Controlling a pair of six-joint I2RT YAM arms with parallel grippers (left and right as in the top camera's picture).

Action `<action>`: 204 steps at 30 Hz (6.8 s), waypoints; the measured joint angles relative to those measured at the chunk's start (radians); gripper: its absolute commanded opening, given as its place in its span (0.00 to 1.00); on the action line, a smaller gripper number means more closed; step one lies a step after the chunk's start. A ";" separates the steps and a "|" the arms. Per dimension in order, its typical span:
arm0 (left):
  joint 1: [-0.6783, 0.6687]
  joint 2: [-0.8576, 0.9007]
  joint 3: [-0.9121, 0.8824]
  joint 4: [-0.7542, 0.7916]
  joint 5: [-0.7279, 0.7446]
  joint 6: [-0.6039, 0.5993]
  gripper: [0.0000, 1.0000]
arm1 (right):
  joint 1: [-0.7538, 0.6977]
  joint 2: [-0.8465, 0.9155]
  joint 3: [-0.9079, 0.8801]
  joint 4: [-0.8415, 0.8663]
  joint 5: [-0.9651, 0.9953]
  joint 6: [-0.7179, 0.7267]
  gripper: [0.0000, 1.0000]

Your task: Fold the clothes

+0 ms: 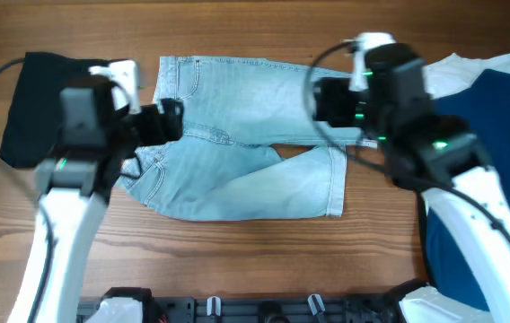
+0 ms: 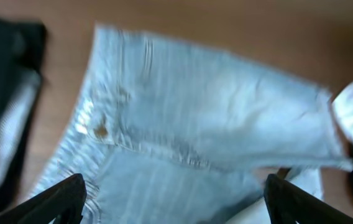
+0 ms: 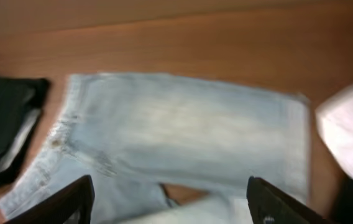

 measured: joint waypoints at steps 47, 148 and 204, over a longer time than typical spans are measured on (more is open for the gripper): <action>0.171 0.729 0.028 0.421 -0.230 -0.209 0.04 | -0.240 0.445 -0.218 0.044 -0.319 -0.114 0.67; 0.172 0.395 0.016 -0.005 -0.195 -0.134 0.63 | -0.243 0.214 -0.453 0.119 -0.192 -0.054 0.67; 0.173 0.395 -0.268 -0.186 -0.085 -0.223 0.47 | -0.509 0.210 -0.300 -0.213 -0.340 -0.107 0.54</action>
